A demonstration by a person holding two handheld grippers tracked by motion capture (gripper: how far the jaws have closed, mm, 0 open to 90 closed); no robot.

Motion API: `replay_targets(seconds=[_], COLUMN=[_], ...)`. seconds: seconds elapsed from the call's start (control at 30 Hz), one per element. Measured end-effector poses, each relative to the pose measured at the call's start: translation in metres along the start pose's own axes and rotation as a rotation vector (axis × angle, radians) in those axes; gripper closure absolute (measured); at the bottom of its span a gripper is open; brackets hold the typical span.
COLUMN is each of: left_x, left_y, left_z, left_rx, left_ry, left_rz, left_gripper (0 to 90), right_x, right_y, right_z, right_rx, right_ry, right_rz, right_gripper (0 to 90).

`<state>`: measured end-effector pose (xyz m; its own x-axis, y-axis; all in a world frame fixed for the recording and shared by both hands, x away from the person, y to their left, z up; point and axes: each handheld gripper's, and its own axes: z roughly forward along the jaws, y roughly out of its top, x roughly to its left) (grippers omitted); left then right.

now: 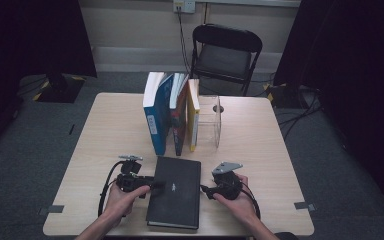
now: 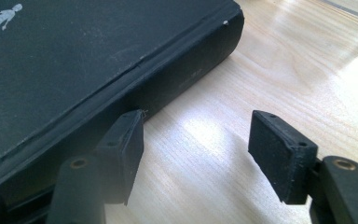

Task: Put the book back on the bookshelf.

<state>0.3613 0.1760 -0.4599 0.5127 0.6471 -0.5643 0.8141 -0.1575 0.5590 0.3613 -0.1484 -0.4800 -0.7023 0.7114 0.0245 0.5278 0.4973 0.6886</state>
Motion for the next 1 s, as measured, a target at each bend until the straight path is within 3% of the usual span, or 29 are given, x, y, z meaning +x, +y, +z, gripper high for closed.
replay_targets(seconds=[0.07,0.23,0.4,0.43,0.5,0.6,0.63,0.7,0.83,1.0], left_x=[-0.002,-0.005,-0.005,-0.010,-0.018,-0.018,-0.010,-0.006,-0.004,0.000], left_y=[-0.003,-0.005,-0.006,-0.009,-0.009,-0.008,-0.007,-0.004,0.006,0.017], left_z=[-0.002,-0.011,-0.008,-0.004,0.001,0.005,0.008,0.012,0.023,0.039], left_rx=[-0.011,-0.060,-0.057,-0.039,-0.024,-0.010,-0.003,0.003,0.030,0.030], left_ry=[-0.007,-0.070,-0.108,-0.150,-0.125,-0.100,-0.115,-0.126,-0.148,-0.178], left_rz=[-0.010,-0.036,-0.067,-0.055,-0.031,-0.021,-0.055,-0.067,-0.053,-0.085], left_gripper=[40.6,41.3,43.1,45.9,42.1,41.8,43.8,45.1,46.9,51.3], right_x=[0.000,0.001,0.000,0.000,0.000,0.001,0.001,0.001,0.000,-0.001], right_y=[0.000,0.000,0.000,0.000,0.000,0.000,0.000,0.000,0.000,0.000], right_z=[0.000,0.000,0.000,0.000,0.000,-0.001,-0.001,-0.002,-0.001,-0.001], right_rx=[0.000,0.000,0.000,-0.001,-0.001,-0.002,-0.004,-0.004,-0.004,-0.002], right_ry=[-0.001,-0.003,0.000,0.003,0.002,0.004,0.007,0.006,0.012,0.015], right_rz=[0.000,0.000,0.000,0.000,-0.002,-0.003,-0.002,-0.004,0.004,0.007], right_gripper=[35.9,36.0,35.9,35.8,35.8,35.7,35.5,35.3,34.1,34.1])
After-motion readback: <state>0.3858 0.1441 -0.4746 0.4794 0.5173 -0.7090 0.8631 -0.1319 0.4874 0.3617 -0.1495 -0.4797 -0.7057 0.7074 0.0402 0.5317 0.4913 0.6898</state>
